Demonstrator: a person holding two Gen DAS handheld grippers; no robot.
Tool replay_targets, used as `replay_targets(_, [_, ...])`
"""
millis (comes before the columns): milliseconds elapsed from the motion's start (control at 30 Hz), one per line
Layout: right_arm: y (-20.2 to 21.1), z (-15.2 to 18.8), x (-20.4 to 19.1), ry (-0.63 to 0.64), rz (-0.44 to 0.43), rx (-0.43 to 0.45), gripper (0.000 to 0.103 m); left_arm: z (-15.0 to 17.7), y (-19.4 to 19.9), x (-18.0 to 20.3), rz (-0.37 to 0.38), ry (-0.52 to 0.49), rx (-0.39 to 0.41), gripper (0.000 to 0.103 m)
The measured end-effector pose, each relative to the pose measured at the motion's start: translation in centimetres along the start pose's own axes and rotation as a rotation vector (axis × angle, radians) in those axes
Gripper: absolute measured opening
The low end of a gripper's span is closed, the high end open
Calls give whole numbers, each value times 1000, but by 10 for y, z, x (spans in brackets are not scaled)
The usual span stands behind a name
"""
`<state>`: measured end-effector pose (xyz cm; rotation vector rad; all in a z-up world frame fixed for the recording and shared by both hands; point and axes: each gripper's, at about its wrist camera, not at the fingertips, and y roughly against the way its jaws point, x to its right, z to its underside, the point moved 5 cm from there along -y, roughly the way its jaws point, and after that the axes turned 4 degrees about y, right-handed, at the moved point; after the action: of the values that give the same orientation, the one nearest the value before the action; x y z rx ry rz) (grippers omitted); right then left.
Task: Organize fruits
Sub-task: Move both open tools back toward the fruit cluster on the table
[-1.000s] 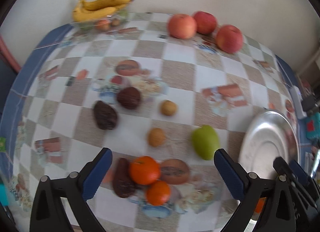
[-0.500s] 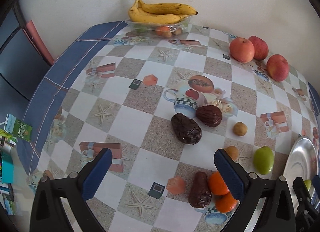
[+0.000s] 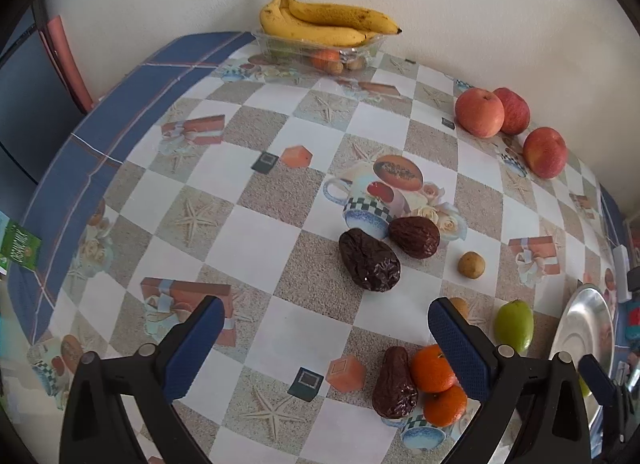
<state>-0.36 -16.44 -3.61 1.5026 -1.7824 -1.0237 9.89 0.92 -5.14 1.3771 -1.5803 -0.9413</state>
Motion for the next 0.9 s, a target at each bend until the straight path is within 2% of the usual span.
replay_targets(200, [-13, 4, -28, 49, -42, -39, 97, 13, -16, -6, 74, 2, -107, 103])
replay_targets(300, [-21, 10, -40, 81, -58, -73, 94, 20, -22, -11, 78, 32, -147, 102])
replay_targets(433, [-34, 20, -48, 105, -66, -126, 80, 27, -30, -14, 107, 69, -195, 101])
replay_targets(533, [-43, 27, -50, 107, -79, -165, 75, 31, -33, -7, 149, 77, -226, 95])
replay_targets(700, [-51, 34, -53, 110, -101, -201, 69, 42, -42, 13, 215, 41, -293, 78])
replay_targets(733, [-51, 34, -54, 106, -111, -201, 65, 42, -42, 15, 226, 45, -291, 77])
replay_targets(800, [-51, 34, -57, 108, -127, -200, 57, 41, -40, 17, 242, 47, -289, 68])
replay_targets(867, [-50, 35, -62, 113, -147, -201, 47, 41, -39, 19, 258, 51, -292, 64])
replay_targets(900, [-50, 34, -64, 116, -154, -204, 45, 41, -39, 20, 267, 56, -297, 62])
